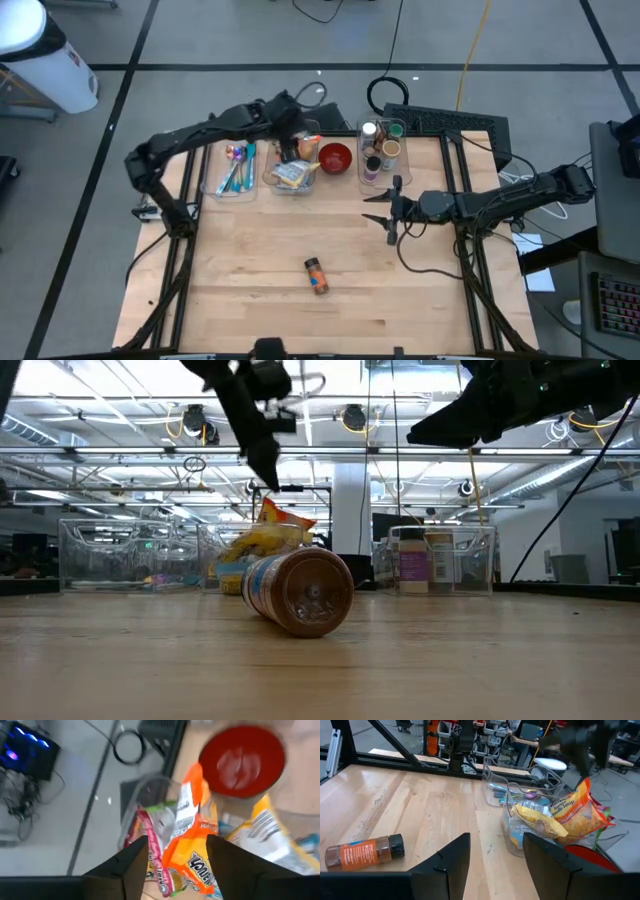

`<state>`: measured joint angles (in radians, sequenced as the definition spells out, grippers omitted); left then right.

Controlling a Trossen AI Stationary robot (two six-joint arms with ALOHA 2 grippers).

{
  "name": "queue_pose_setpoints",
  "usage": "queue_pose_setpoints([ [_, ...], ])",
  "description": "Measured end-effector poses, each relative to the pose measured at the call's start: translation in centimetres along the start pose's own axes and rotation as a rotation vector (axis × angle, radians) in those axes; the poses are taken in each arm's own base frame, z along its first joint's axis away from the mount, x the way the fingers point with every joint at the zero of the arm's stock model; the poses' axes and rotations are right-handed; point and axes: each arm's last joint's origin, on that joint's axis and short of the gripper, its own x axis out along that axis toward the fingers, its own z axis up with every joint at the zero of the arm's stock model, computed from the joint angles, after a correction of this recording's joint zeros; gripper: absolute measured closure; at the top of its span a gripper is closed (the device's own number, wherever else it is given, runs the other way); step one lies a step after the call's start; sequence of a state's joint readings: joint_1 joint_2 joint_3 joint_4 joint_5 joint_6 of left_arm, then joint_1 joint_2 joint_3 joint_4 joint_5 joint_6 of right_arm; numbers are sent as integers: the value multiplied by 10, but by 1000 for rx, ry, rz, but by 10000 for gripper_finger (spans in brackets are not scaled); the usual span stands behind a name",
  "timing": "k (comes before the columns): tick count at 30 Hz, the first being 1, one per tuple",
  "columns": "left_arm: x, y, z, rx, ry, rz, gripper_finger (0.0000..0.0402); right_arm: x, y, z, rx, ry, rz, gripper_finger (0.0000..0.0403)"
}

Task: Pick & Place Food Item
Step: Put the orange seasoning bottle into the right transparent bin

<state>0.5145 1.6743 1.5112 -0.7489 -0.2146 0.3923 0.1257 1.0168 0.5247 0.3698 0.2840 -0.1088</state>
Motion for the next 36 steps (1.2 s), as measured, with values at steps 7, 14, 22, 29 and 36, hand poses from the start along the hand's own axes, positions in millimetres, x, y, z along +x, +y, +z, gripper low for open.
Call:
queue_pose_setpoints([
  [7, -84, 7, -1, -106, -220, 47, 177, 0, 0, 0, -15, -2, -1, 228],
  [14, -154, 9, -16, -220, -466, -145, 189, 0, 0, 0, -16, 0, -2, 230],
  [22, -142, -19, -46, -205, -628, -278, 199, 0, 0, 0, 24, 0, -3, 230],
  [29, -96, -59, -71, -186, -814, -301, 198, 0, 0, 1, 106, -7, -4, 232],
  [36, -65, -88, -89, -183, -1123, -263, 197, 0, 0, 3, 193, -30, -4, 234],
])
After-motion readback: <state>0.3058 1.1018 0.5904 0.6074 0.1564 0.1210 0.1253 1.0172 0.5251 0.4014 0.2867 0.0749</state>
